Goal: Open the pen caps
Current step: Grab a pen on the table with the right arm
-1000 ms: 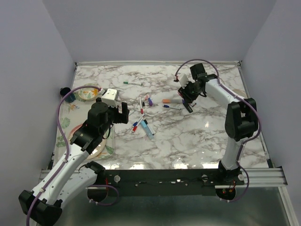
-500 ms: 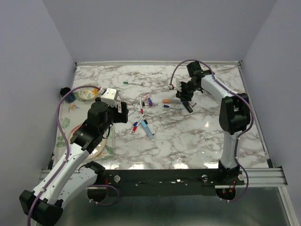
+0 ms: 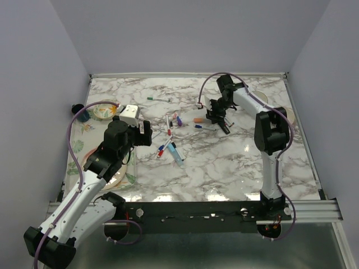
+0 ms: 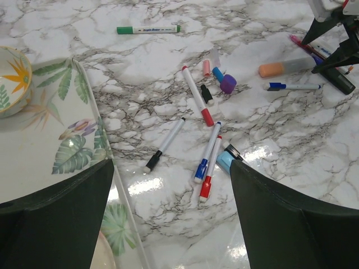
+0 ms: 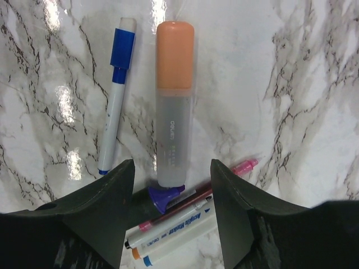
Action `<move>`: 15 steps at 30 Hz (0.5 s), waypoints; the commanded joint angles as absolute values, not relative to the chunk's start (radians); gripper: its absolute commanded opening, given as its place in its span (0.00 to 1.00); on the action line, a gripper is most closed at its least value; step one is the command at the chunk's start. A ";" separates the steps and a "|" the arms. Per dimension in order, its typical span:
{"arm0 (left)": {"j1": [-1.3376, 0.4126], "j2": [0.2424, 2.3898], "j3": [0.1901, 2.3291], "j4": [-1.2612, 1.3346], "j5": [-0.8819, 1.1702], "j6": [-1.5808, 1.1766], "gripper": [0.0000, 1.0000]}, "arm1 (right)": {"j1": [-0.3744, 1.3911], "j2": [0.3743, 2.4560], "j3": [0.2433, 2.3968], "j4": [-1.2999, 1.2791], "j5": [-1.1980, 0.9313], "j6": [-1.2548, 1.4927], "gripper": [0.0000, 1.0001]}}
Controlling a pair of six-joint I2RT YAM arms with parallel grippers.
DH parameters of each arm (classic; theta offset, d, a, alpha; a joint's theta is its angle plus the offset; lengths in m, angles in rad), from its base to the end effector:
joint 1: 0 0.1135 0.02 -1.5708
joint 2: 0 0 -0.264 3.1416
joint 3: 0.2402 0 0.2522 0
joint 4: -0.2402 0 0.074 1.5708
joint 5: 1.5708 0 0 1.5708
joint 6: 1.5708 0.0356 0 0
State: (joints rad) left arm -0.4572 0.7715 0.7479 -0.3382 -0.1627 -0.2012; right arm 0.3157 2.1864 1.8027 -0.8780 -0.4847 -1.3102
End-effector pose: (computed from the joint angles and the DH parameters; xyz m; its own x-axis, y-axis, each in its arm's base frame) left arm 0.1633 -0.0739 0.3131 -0.3711 -0.0372 -0.9279 0.2302 0.9643 -0.1307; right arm 0.4266 0.1568 0.1925 0.1623 -0.8464 -0.5072 -0.9805 -0.0804 -0.1796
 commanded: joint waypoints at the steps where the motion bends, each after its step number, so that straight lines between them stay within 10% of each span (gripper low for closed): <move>1: -0.449 0.764 0.755 -0.321 -0.143 -0.186 0.93 | 0.330 2.250 1.879 -0.923 -0.480 -1.305 0.64; 15: -0.446 0.761 0.755 -0.319 -0.138 -0.186 0.93 | 0.342 2.330 1.947 -0.996 -0.426 -1.305 0.59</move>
State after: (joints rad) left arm -0.4526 0.7715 0.7479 -0.3382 -0.1604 -0.2008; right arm 0.3294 2.2993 1.9259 -0.9401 -0.4557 -1.3033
